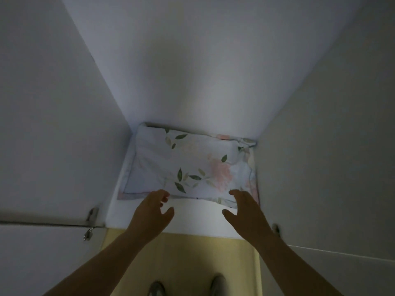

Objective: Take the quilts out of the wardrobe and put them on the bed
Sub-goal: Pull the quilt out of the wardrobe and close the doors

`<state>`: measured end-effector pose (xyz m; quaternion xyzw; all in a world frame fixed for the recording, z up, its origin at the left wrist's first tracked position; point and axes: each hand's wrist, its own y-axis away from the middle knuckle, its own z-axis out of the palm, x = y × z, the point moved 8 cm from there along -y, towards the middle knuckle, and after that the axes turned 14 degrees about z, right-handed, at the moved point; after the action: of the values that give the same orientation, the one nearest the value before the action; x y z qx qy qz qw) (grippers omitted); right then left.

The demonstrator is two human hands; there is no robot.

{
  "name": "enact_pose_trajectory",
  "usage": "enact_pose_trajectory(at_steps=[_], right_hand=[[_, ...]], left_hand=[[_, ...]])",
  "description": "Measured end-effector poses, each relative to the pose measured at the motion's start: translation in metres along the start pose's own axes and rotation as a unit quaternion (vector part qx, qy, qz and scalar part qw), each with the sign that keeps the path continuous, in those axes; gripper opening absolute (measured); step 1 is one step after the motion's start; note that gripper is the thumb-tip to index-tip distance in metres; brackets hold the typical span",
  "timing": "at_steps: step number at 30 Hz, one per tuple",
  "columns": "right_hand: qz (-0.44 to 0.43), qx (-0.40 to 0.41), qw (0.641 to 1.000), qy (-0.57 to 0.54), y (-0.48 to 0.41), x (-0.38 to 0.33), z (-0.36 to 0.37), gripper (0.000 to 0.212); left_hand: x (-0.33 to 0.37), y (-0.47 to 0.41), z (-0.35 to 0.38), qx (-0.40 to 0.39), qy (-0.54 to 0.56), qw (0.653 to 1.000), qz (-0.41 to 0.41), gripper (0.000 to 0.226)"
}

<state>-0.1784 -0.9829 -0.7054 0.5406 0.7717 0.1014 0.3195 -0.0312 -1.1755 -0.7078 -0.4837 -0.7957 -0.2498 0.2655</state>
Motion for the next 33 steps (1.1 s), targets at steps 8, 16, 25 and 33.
enact_pose_trajectory(at_steps=[8,16,25,33], right_hand=[[0.001,-0.013,0.997,0.079,-0.11,0.04,0.098,0.078],[-0.009,0.008,0.994,0.111,-0.207,0.059,0.18,0.088],[-0.05,0.036,0.987,0.146,-0.294,0.071,0.255,0.103],[-0.059,0.087,0.98,0.168,-0.342,0.082,0.291,0.112]], left_hand=[[-0.09,-0.058,0.093,-0.026,-0.057,0.998,0.002,0.065],[-0.172,-0.118,0.162,-0.06,-0.111,0.992,0.021,0.087],[-0.248,-0.18,0.245,-0.14,-0.201,0.968,0.047,0.116],[-0.287,-0.228,0.274,-0.149,-0.275,0.949,0.038,0.124]])
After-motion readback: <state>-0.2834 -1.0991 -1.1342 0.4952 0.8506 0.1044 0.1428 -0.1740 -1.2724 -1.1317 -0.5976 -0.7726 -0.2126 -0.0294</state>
